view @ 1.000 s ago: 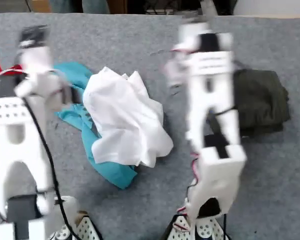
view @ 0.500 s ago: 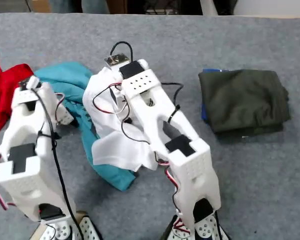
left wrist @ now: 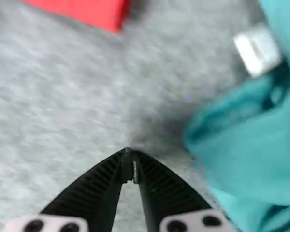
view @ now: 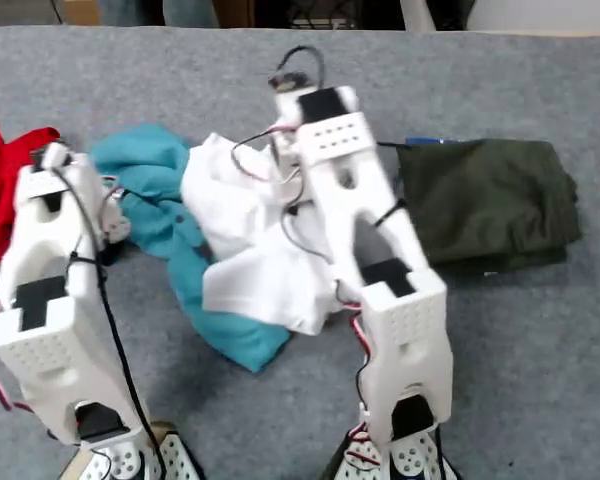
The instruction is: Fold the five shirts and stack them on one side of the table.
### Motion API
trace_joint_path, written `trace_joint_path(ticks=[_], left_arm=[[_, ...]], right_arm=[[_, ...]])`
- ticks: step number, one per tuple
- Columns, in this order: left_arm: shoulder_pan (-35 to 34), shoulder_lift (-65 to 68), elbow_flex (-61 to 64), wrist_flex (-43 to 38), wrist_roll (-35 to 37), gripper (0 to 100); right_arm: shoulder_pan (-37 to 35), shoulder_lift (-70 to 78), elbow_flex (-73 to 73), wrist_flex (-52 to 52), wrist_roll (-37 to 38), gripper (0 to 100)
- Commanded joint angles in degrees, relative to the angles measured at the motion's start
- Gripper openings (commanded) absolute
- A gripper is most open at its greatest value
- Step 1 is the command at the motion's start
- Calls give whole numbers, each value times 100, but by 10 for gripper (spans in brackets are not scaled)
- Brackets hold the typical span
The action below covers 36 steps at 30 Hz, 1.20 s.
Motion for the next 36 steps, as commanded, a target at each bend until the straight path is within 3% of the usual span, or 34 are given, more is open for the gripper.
trace_joint_path(ticks=[1, 7, 12, 16, 19, 21, 24, 28, 30, 34, 36], left_arm=[[-303, -730, -295, 44, -290, 30], [-391, -1714, -286, 35, -360, 30], [470, -1811, -347, -114, -352, 34], [1244, -1363, -391, -387, -97, 191], [1420, -791, -532, -782, 756, 317], [1455, -220, -699, -1108, 1389, 339], [1534, 747, -1279, -1125, 1873, 339], [1701, 1934, -2387, -448, 2048, 328], [1710, 2330, -3143, 70, 1943, 261], [1666, 2980, -4418, 976, 1187, 15], [1578, 3209, -4884, 1336, 941, 47]], right_arm=[[369, -462, -409, 62, 53, 12], [580, -884, -453, 53, 62, 14], [615, -901, -426, 53, 387, 15], [651, -840, -426, 35, 457, 15], [668, -646, -426, 35, 457, 15], [668, -505, -409, 53, 457, 15], [642, -497, -303, 53, 492, 15], [668, -532, -295, 44, 756, 15], [721, -532, -286, 53, 1046, 15], [914, -585, -514, 35, 1547, 15], [1011, -629, -673, 35, 1679, 15]])
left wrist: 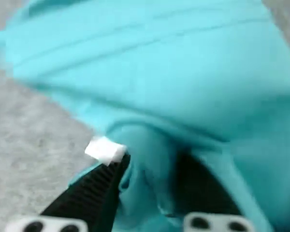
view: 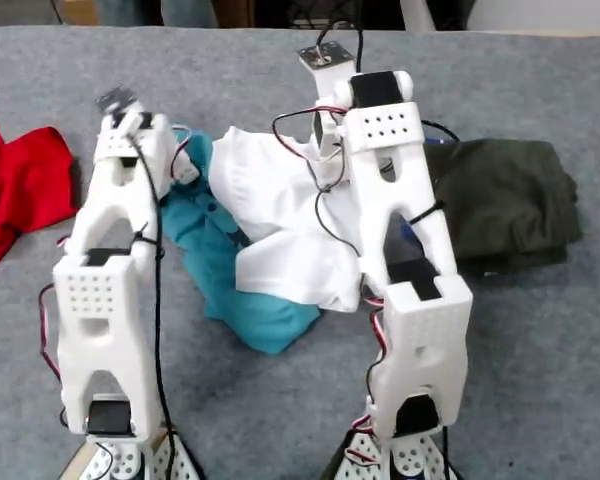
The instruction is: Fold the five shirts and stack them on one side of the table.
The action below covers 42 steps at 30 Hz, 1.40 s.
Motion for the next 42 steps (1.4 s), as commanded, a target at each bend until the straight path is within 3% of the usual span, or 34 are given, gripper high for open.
trace_joint_path(ticks=[1, 6, 11, 14, 27, 30, 34, 36, 39, 42], left_arm=[[-163, 378, -892, 703, -413, 25], [-646, 440, -2343, 1363, -765, 29], [-1182, 440, -4760, 2145, -1099, 29], [-1543, 431, -6035, 2180, -1222, 29], [-4022, -1266, -5912, 862, -1187, 30], [-3829, -1301, -5842, 1327, -1160, 33], [-2695, -1196, -5481, 2207, -1055, 52], [-2070, -1116, -4866, 2198, -985, 127], [-1262, -985, -3662, 2189, -316, 295], [-673, -800, -2378, 1881, 308, 324]], right_arm=[[334, -242, -567, 18, 273, 15], [334, -224, -743, 9, 378, 15], [352, -224, -734, 18, 369, 15], [343, -215, -725, 18, 369, 15], [255, -215, -532, 9, 369, 15], [167, -215, -470, 18, 369, 15], [149, -215, -330, 9, 378, 15], [149, -215, -356, 9, 378, 15], [141, -215, -321, 9, 378, 15], [167, -215, -321, 9, 387, 15]])
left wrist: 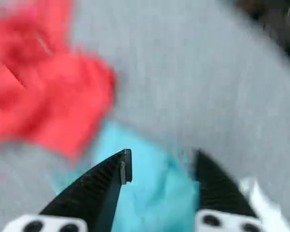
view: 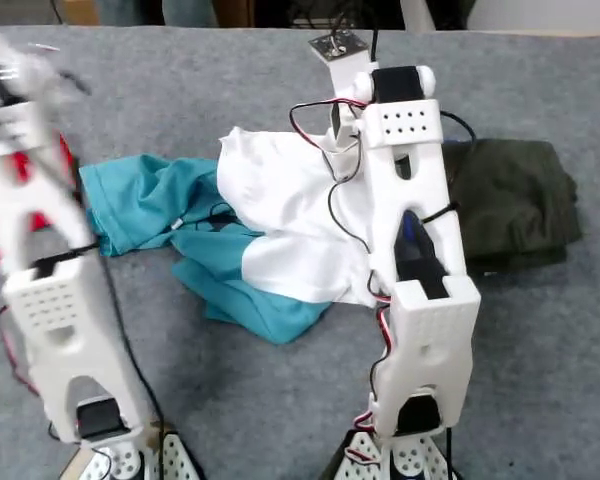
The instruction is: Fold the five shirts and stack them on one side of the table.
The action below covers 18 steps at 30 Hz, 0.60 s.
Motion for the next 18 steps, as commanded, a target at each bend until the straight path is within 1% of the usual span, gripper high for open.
trace_joint_path(ticks=[1, 3, 6, 9, 11, 12, 14, 17, 18], left_arm=[[699, 114, 1437, -440, 598, 327], [980, 343, 1991, -765, 651, 327], [1288, 738, 2519, -985, 1020, 329], [1297, 1319, 2703, -1160, 1222, 324], [1270, 1644, 2545, -1116, 1178, 313], [1270, 1749, 2404, -1090, 1160, 292], [1226, 1820, 2026, -923, 985, 211], [1200, 1934, 1578, -844, 545, 16], [1165, 1934, 1481, -809, 440, 34]], right_arm=[[-62, -215, -13, 9, 44, 15], [-62, -215, -13, 9, 44, 15], [-79, -207, -4, -114, 44, 15], [-70, -75, -22, -149, 44, 15], [-79, 57, -57, -149, 44, 15], [-79, 101, -57, -149, 44, 15], [-88, 119, -66, -149, 44, 15], [-88, 110, -66, -149, 44, 15], [-88, 110, -66, -141, 44, 15]])
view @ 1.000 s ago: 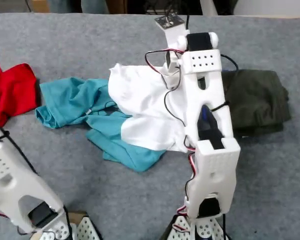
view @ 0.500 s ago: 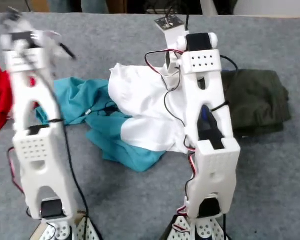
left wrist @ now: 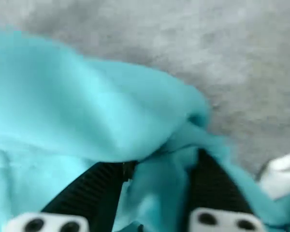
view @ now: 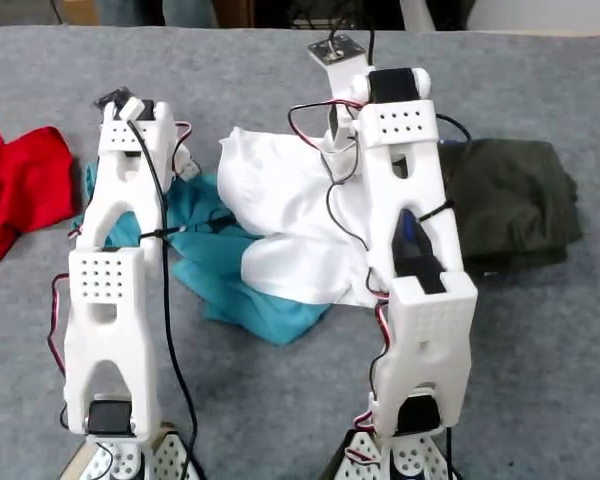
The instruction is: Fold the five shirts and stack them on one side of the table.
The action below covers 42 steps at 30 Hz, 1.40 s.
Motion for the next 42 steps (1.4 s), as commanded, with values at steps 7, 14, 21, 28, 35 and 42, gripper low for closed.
trace_joint_path(ticks=[7, 14, 21, 28, 35, 42], left_arm=[[-690, -105, -2378, 949, -651, 30], [-1622, -809, -4356, 941, -967, 29], [-2888, -2330, -4233, 105, -958, 29], [-4048, -2796, -4084, -1371, -1099, 30], [-3829, -2303, -2132, -1477, -1662, 30], [-3319, -1451, -1226, -1582, -2462, 34]], right_arm=[[-79, -84, -119, -26, 352, 51], [-79, -48, -347, 26, 246, 331], [-79, -48, -347, 44, 229, 336], [-264, -40, -338, 62, 229, 336], [-360, -84, -400, 97, 229, 336], [-378, -180, -391, 105, -62, 336]])
